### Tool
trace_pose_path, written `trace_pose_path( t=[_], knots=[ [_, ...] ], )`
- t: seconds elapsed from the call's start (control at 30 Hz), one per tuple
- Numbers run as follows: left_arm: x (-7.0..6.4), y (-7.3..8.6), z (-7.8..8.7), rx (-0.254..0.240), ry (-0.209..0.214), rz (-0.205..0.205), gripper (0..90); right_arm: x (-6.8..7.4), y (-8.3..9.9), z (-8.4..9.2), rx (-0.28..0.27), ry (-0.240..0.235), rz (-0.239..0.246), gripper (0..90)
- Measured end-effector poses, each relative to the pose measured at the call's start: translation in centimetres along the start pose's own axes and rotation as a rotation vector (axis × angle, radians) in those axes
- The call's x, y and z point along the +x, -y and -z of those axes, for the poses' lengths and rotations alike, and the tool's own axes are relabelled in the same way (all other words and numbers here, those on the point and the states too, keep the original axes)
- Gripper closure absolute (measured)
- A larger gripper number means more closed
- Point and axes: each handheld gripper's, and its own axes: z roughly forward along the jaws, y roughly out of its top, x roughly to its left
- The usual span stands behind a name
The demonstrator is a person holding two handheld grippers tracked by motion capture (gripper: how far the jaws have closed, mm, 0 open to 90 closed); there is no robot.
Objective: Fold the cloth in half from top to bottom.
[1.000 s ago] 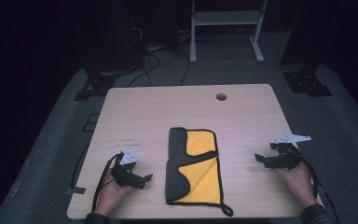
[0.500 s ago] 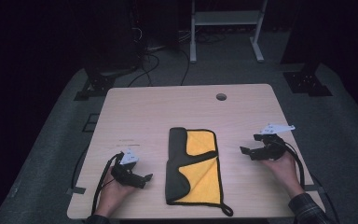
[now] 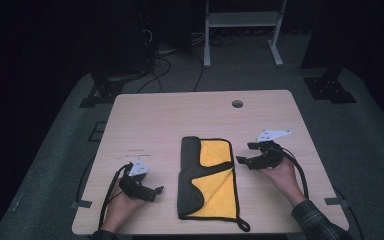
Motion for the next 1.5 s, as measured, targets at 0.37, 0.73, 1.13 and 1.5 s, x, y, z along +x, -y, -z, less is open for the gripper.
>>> trace_pose_path(
  t=[0.37,0.73,1.13,1.5],
  knots=[
    [0.1,0.0,0.0,-0.001,0.0,0.0,0.0,2.6,-1.7,-2.9,-0.008,-0.088,0.048,35.4],
    [0.1,0.0,0.0,0.0,-0.001,0.001,0.0,5.0,-3.0,-6.2,0.019,-0.15,0.104,46.9],
    [0.1,0.0,0.0,0.0,0.0,0.001,0.0,7.4,-2.8,-10.0,0.11,-0.157,0.191,61.0],
    [0.1,0.0,0.0,0.0,0.0,0.001,0.0,6.4,-3.5,-8.8,0.069,-0.112,0.187,85.3]
  ],
)
